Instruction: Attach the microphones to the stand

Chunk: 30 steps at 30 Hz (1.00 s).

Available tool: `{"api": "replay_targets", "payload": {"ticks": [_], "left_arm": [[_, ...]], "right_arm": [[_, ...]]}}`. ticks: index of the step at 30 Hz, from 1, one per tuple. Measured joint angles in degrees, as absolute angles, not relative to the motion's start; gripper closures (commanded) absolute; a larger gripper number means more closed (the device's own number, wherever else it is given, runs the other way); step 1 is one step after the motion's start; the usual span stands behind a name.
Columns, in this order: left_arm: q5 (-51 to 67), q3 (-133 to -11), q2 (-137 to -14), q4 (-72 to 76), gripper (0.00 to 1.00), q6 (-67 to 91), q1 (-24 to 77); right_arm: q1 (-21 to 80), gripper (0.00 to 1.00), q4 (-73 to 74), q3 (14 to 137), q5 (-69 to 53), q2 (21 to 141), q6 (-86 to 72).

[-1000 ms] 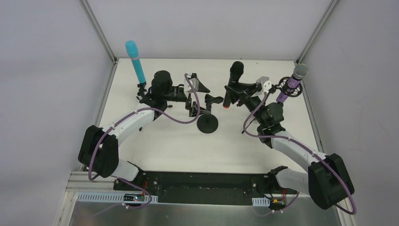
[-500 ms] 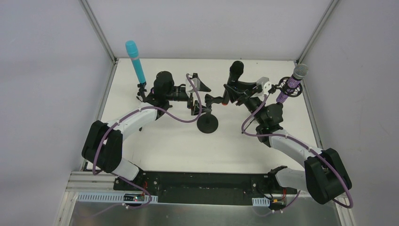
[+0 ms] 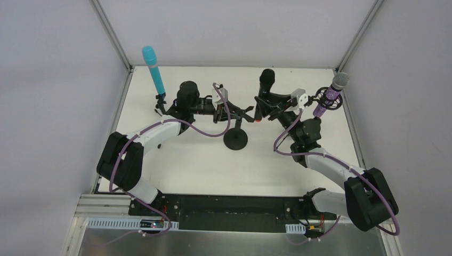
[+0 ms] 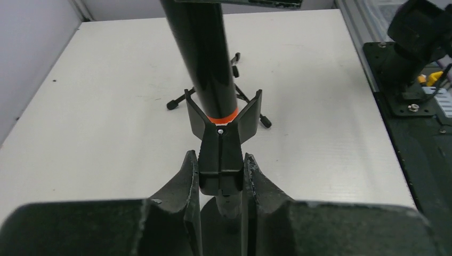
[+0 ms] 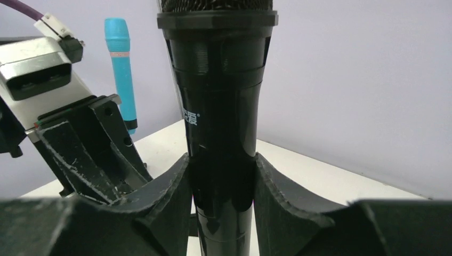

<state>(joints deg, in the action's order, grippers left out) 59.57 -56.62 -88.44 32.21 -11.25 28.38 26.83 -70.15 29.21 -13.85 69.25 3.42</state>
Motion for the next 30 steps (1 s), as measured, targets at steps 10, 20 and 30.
{"api": "replay_targets", "payload": {"ticks": [10, 20, 30], "left_arm": [[59.6, -57.1, -89.0, 32.5, 1.0, -10.1, 28.1], [59.6, -57.1, -89.0, 32.5, 1.0, -9.8, 28.0], [59.6, -57.4, -89.5, 32.5, 1.0, -9.5, 28.0]], "right_arm": [[27.4, 1.0, -73.4, 29.2, -14.7, 71.5, 3.0], [32.1, 1.0, -79.1, 29.2, -10.6, 75.4, 4.0], [34.0, 1.0, -80.5, 28.3, -6.2, 75.4, 6.1]]}}
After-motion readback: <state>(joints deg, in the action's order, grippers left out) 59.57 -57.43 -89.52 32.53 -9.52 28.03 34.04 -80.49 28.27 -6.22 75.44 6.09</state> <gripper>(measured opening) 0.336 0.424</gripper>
